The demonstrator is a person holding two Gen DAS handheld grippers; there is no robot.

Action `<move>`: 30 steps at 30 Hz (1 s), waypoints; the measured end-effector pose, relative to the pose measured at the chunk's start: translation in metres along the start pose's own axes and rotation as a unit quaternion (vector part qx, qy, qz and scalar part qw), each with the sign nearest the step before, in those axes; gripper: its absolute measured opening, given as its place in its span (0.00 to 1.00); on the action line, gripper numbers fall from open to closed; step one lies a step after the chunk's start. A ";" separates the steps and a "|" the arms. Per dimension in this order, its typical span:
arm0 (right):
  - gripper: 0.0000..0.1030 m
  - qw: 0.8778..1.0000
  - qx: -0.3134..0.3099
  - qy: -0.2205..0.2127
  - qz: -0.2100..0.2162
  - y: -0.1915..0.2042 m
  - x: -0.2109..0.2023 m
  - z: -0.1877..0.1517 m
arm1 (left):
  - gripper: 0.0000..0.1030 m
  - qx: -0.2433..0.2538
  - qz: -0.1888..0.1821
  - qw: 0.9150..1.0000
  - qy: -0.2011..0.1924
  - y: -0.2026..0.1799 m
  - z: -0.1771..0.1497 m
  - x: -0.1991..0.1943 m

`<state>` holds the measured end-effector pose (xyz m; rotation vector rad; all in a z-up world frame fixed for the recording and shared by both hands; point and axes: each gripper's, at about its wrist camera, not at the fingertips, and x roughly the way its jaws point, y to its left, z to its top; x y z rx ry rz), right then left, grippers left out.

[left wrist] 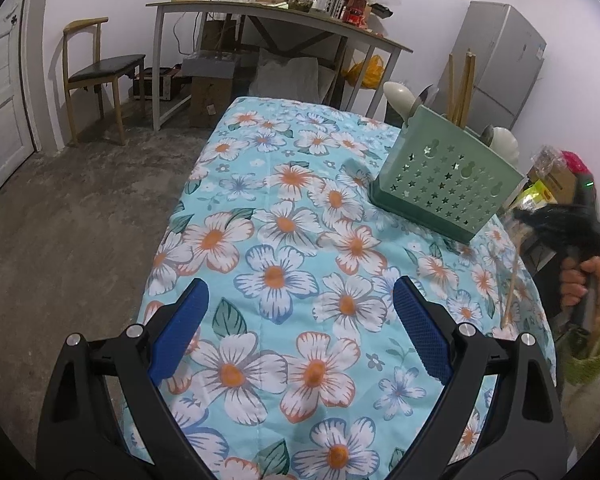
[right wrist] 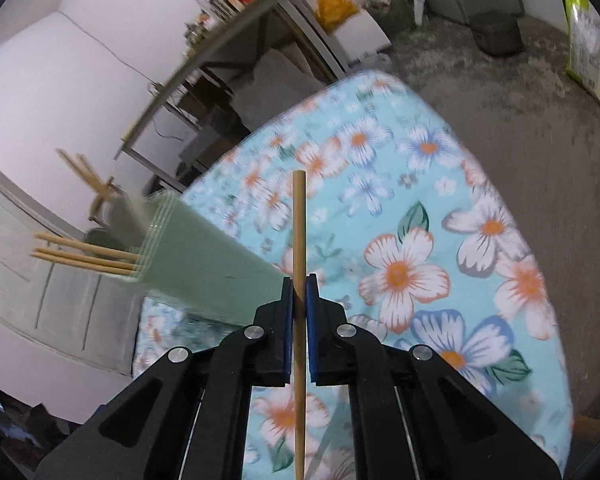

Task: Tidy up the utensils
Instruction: 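Lift the chopstick upright with the right gripper over the green holder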

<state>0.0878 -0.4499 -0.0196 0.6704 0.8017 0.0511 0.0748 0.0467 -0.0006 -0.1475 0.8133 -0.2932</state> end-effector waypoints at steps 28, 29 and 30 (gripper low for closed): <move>0.06 0.934 -0.262 -0.228 0.081 0.224 -0.095 0.078 | 0.87 0.020 0.028 0.999 0.007 -0.023 0.004 -0.005; 0.06 0.933 -0.270 -0.225 0.073 0.226 -0.085 0.079 | 0.87 0.020 0.029 0.999 0.007 -0.023 0.003 -0.006; 0.06 0.933 -0.276 -0.223 0.068 0.227 -0.078 0.078 | 0.87 0.019 0.030 0.999 0.007 -0.022 0.003 -0.006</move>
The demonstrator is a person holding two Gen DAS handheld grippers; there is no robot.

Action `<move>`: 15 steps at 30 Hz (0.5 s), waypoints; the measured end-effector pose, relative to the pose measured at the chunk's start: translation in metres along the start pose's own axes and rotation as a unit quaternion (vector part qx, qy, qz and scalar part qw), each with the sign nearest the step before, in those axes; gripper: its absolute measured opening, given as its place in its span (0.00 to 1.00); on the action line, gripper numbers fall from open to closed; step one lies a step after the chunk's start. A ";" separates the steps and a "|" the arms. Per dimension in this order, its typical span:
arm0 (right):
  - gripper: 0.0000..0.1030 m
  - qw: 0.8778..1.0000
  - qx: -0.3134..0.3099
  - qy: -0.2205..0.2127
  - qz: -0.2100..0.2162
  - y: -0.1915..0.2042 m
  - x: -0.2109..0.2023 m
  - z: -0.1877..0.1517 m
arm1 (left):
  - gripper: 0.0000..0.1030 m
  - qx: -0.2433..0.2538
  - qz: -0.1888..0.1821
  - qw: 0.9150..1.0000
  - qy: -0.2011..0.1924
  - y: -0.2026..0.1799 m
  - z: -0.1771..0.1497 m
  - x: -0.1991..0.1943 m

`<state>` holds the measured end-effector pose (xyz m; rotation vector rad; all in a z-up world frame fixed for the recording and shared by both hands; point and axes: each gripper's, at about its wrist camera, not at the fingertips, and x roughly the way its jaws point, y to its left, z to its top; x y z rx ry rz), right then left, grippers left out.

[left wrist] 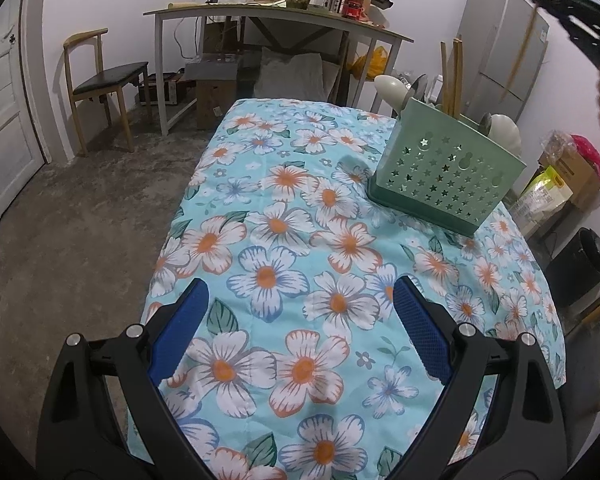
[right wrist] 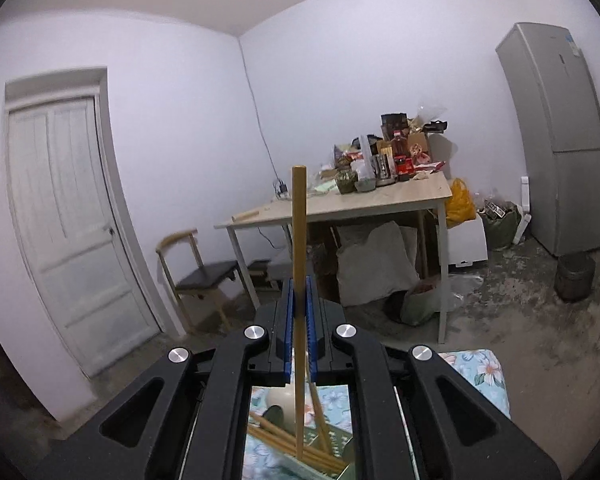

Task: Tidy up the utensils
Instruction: 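Lift the chopstick upright with the right gripper over the green holder, then lower the chopstick into the green holder and open the right gripper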

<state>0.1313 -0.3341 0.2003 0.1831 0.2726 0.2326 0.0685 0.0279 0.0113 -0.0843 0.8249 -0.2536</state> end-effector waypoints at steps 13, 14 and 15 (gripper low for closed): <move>0.10 0.985 -0.100 0.134 -0.046 0.009 0.068 -0.086 | 0.87 -0.005 0.007 1.000 -0.003 0.005 0.000 -0.001; 0.19 0.985 -0.099 0.136 -0.049 0.010 0.064 -0.088 | 0.87 -0.005 0.007 1.000 -0.005 0.005 0.001 -0.001; 0.25 0.985 -0.096 0.134 -0.050 0.009 0.057 -0.089 | 0.87 -0.006 0.007 1.000 -0.005 0.005 0.001 -0.001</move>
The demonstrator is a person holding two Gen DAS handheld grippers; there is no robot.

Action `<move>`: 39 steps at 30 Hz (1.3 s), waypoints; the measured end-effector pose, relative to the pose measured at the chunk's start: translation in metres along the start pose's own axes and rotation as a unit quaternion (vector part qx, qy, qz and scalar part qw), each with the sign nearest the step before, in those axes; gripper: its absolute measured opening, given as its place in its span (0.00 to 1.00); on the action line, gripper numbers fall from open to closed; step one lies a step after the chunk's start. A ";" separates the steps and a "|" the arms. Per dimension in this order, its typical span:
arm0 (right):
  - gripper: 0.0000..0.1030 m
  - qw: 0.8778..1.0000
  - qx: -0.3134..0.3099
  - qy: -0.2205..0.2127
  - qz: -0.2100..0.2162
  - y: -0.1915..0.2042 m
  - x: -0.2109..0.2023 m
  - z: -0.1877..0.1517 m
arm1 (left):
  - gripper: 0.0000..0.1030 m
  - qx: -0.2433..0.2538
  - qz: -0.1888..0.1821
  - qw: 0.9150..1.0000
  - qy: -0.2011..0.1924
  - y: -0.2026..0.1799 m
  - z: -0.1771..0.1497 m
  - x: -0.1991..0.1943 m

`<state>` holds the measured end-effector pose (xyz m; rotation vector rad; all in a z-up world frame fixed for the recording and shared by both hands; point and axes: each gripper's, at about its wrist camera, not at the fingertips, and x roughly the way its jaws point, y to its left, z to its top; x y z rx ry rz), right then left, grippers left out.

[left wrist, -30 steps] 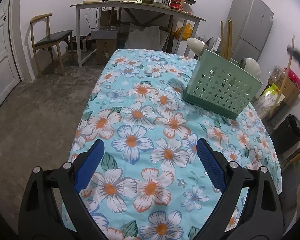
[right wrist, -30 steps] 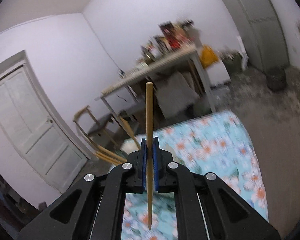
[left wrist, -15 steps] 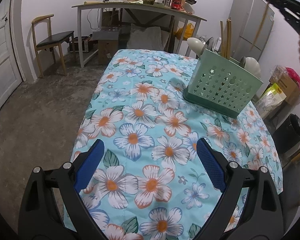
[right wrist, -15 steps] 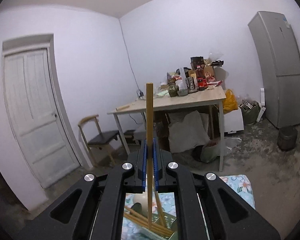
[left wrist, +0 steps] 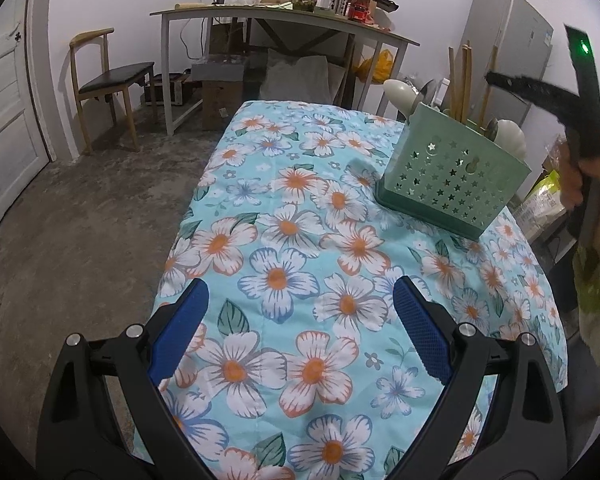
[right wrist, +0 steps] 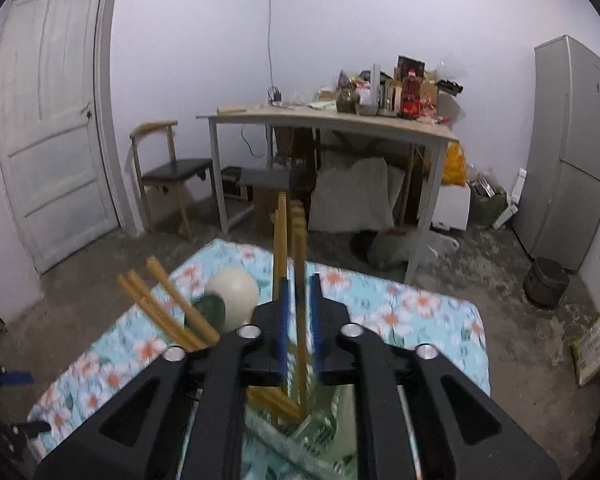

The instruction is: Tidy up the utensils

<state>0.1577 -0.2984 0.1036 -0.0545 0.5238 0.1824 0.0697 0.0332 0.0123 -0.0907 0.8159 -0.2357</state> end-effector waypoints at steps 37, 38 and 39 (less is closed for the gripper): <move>0.94 0.975 0.154 0.073 -0.142 0.029 -0.110 -0.115 | 0.92 0.069 0.127 0.986 -0.084 -0.089 0.079 -0.009; 0.94 0.972 0.156 0.077 -0.156 0.030 -0.109 -0.115 | 0.92 0.072 0.127 0.986 -0.086 -0.091 0.079 -0.011; 0.94 0.970 0.158 0.081 -0.168 0.030 -0.109 -0.116 | 0.92 0.074 0.126 0.985 -0.086 -0.093 0.078 -0.012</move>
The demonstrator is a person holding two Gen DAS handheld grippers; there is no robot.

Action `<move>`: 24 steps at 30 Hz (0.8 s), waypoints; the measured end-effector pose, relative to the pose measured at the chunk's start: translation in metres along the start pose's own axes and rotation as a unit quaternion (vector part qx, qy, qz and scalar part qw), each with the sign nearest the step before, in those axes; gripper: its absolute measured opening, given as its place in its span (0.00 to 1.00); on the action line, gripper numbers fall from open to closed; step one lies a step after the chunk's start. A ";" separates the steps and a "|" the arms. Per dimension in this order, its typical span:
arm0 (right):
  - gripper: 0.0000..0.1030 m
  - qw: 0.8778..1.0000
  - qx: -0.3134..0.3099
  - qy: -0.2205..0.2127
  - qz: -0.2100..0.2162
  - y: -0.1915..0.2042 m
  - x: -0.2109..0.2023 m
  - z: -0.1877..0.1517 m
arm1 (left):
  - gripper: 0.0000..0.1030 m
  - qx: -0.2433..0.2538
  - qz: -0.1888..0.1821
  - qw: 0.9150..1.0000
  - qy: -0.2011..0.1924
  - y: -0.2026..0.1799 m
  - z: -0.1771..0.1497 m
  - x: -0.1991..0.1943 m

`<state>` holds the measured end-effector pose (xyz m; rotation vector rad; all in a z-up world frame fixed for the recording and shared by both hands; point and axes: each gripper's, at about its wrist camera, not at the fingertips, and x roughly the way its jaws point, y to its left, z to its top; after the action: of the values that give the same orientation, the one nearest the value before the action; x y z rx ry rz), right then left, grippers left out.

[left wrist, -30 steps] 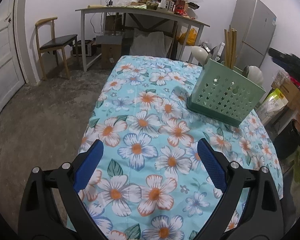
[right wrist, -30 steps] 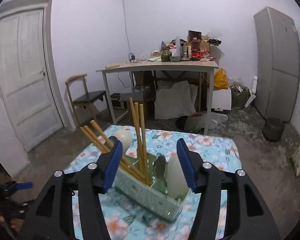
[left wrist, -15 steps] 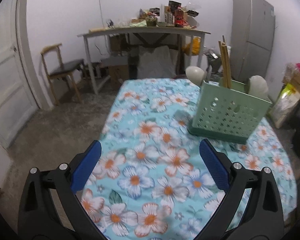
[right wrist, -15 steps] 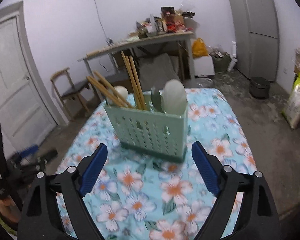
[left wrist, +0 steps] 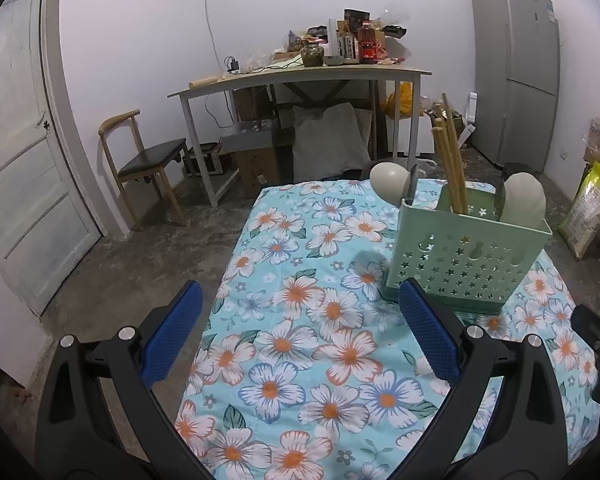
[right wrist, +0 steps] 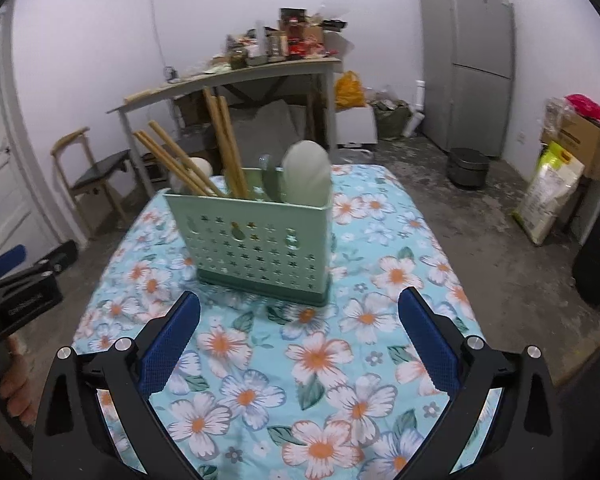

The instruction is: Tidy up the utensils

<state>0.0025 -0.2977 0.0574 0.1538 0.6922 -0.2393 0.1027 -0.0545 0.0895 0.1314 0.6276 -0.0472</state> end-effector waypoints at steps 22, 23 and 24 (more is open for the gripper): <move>0.94 0.998 0.015 0.009 -0.066 -0.014 0.002 -0.003 | 0.92 0.010 -0.039 0.998 0.053 -0.015 -0.009 0.013; 0.94 0.998 0.016 0.010 -0.066 -0.014 0.002 -0.003 | 0.92 0.008 -0.038 0.998 0.056 -0.013 -0.009 0.014; 0.94 0.998 0.017 0.011 -0.066 -0.014 0.003 -0.003 | 0.92 0.007 -0.036 0.998 0.059 -0.013 -0.010 0.015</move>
<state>-0.0013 -0.3111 0.0526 0.1434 0.7220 -0.3773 0.1080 -0.0658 0.0716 0.1256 0.7494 -0.1150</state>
